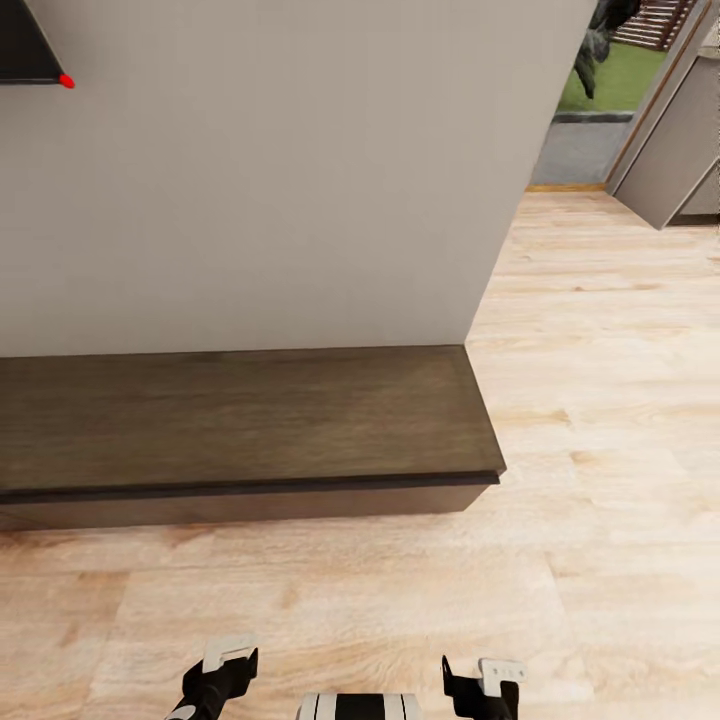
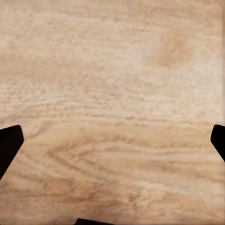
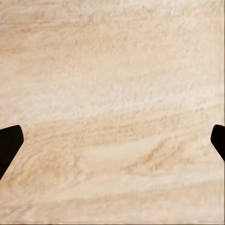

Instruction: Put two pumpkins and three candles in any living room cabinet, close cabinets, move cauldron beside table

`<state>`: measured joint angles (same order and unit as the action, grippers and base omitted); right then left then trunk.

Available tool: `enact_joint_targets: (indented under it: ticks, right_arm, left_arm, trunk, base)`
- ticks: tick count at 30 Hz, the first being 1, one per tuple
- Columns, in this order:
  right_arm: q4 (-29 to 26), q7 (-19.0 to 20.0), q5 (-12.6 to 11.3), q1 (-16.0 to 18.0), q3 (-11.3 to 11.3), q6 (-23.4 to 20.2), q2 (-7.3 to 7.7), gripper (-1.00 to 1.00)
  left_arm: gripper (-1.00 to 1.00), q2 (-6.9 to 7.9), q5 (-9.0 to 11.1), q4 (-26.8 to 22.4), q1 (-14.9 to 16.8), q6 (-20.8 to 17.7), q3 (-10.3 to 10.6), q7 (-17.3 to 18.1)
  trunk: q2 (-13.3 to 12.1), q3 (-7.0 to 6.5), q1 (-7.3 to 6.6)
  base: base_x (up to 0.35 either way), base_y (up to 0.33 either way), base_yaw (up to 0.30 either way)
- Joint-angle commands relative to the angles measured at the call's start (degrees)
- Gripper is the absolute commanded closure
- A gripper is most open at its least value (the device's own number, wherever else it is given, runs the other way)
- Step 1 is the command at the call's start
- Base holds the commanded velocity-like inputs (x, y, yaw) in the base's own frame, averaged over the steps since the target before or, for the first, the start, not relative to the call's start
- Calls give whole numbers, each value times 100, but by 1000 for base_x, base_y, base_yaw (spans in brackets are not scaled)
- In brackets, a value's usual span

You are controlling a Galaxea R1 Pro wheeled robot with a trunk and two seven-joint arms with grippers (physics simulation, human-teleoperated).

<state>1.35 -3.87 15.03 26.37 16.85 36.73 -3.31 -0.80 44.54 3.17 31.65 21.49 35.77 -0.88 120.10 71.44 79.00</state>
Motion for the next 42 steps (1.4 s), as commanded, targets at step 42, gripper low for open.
enact_joint_targets:
  ticks: [42]
  right_arm:
    - [9,0,0,-326,2,9,207,-100]
  left_arm:
    - [-100,3,-15,7,-1011,-5,6,9]
  trunk:
    - [-202,-484,-110]
  base:
    - [46,0,-4]
